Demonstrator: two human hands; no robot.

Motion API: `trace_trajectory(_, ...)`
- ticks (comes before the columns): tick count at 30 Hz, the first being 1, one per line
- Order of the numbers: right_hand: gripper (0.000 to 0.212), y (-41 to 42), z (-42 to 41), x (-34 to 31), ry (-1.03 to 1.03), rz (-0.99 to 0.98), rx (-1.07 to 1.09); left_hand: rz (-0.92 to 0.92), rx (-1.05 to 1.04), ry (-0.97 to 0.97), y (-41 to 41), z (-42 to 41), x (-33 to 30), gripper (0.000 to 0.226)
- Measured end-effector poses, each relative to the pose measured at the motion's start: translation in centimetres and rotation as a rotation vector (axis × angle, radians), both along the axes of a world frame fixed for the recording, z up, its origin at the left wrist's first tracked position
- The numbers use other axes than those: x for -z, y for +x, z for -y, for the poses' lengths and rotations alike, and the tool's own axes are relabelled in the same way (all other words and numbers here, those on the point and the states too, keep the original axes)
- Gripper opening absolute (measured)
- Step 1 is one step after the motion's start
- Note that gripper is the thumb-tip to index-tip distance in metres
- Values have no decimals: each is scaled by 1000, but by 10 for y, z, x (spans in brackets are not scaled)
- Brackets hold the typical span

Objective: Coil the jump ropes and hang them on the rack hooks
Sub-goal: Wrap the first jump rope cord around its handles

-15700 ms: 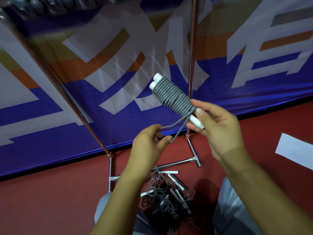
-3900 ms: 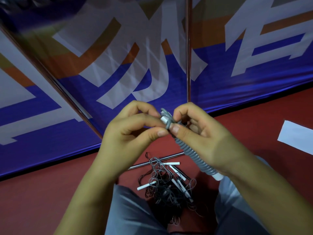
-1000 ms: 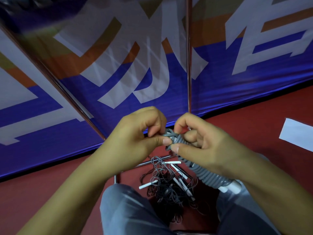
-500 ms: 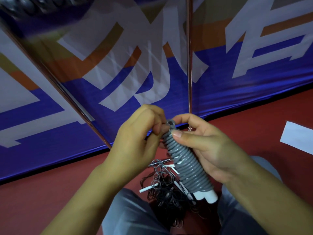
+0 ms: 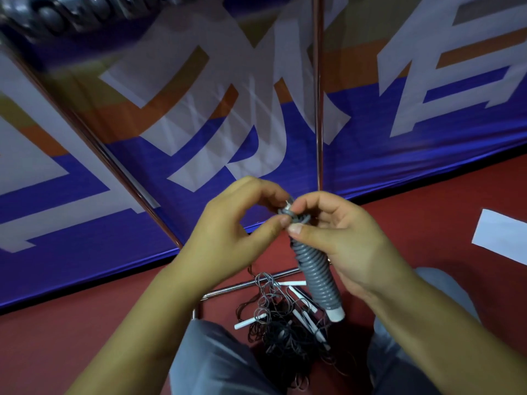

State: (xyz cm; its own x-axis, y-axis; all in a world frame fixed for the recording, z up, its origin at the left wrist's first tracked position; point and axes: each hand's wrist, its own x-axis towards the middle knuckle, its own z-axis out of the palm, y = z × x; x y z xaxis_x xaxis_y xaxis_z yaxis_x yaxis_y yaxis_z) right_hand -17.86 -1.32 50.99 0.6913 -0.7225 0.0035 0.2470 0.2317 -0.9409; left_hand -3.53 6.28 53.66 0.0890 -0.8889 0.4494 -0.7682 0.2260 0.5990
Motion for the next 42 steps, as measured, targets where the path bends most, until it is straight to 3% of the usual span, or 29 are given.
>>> trace_trajectory(6, 35, 1, 11, -13, -179, -69, 43, 97, 14, 21, 11, 11, -19, 23)
trace_trajectory(11, 33, 1, 22, -17, -290, -177, 39, 326, 81, 77, 19, 26, -29, 22)
trace_trajectory(14, 30, 2, 25, -19, -285, -196, 15, 374, 92, 145, 19, 32, -34, 26)
trace_trajectory(17, 24, 3, 27, -22, -249, -195, 13, 354, 64, 83, 18, 36, -33, 26)
trace_trajectory(21, 25, 4, 31, -28, -216, -202, 6, 182, -67, -77, 14, 35, -27, 23)
trace_trajectory(26, 28, 13, 23, -36, -5, -56, -146, -26, -240, -229, 10, 32, -21, 11)
trace_trajectory(28, 26, 17, 16, -35, 35, 3, -136, -224, -353, -232, 5, 30, -18, 7)
trace_trajectory(31, 17, 23, 7, -38, 79, 86, -120, -660, -472, -246, -3, 31, -19, 21)
trace_trajectory(33, 14, 25, 5, -40, 72, 125, -119, -921, -462, -286, -5, 34, -24, 26)
trace_trajectory(35, 14, 24, 6, -43, 47, 140, -125, -1047, -425, -298, -8, 34, -29, 25)
trace_trajectory(37, 15, 22, 11, -47, 25, 139, -137, -949, -373, -266, -8, 30, -34, 24)
trace_trajectory(42, 14, 34, 35, -64, -119, 29, -158, -370, -219, -31, 26, 21, -64, 11)
